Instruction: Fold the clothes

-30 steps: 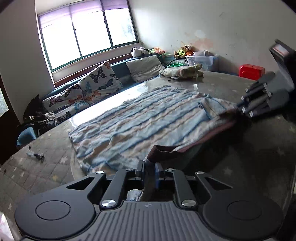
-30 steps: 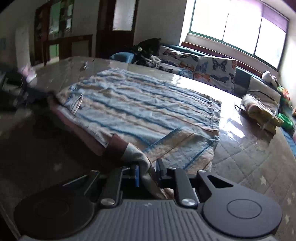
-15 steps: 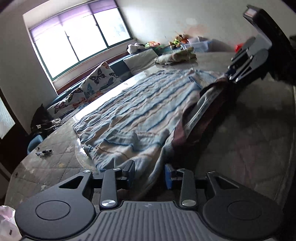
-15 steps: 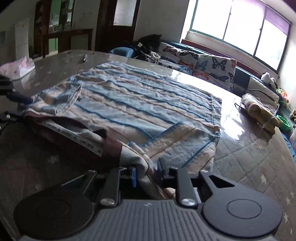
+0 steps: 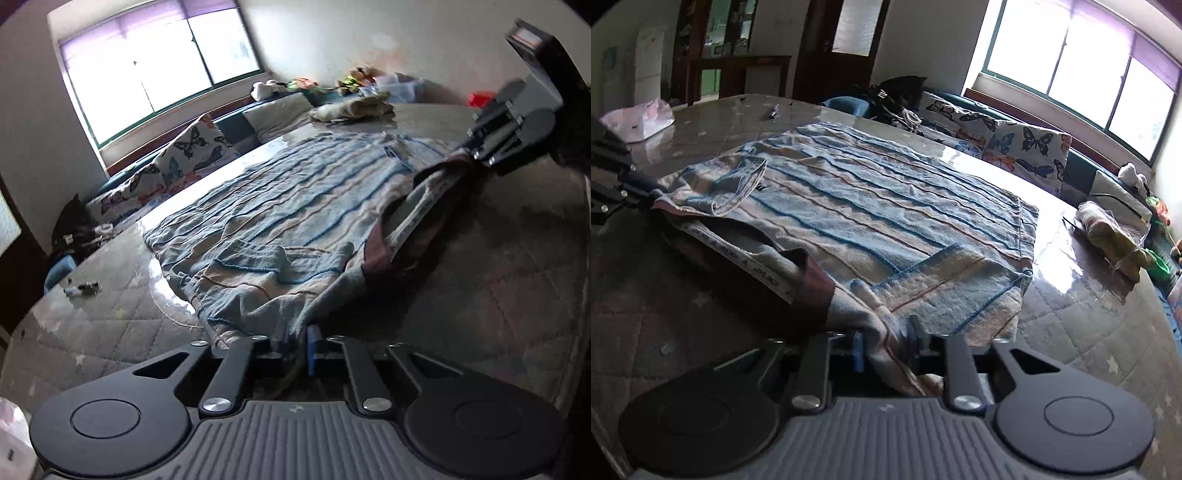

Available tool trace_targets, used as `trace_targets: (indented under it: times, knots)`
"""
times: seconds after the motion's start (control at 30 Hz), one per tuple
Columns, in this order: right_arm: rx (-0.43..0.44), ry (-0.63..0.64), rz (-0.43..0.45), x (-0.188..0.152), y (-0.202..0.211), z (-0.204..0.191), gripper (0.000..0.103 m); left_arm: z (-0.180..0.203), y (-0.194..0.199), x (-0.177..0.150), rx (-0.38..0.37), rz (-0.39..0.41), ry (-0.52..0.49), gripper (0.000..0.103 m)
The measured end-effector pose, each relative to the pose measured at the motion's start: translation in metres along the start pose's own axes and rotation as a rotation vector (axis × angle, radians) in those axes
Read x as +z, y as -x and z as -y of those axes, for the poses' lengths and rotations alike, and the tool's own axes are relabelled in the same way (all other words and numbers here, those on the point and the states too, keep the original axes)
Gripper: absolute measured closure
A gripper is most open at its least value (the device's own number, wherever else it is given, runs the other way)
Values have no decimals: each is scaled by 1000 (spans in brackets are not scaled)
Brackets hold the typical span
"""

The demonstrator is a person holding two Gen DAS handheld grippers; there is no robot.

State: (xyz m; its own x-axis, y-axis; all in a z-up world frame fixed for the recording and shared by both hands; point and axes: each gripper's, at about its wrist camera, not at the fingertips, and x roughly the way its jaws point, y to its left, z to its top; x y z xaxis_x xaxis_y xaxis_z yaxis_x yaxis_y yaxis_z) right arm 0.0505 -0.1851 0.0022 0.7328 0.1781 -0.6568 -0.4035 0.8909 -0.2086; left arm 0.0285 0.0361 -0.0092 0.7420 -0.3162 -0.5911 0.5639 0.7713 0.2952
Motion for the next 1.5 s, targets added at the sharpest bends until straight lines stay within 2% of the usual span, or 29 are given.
trace_targets:
  times: [0.13,0.4,0.67,0.8,1.1,1.3,1.5]
  knots:
    - [0,-4,11,2,5,0,93,-1,9,6,19,27,24,98]
    - [33,9,50,7,39,-7,95,-2,46,6,22,54,42,99]
    - [136,30,24,-10,97,-41,96,15,114,-11,42,71,98,99]
    - [166,40,11,-18,110,-58,97,19,129,-17,72,85,155,99]
    - [124,32,86,13,110,-39,97,-5,110,10,143,123,193,99]
    - [100,4,101,51,85,-16,97,-36,78,45,164,148,177,99]
    - [103,-37,82,87,47,15,97,-67,28,79,163,105,154,99]
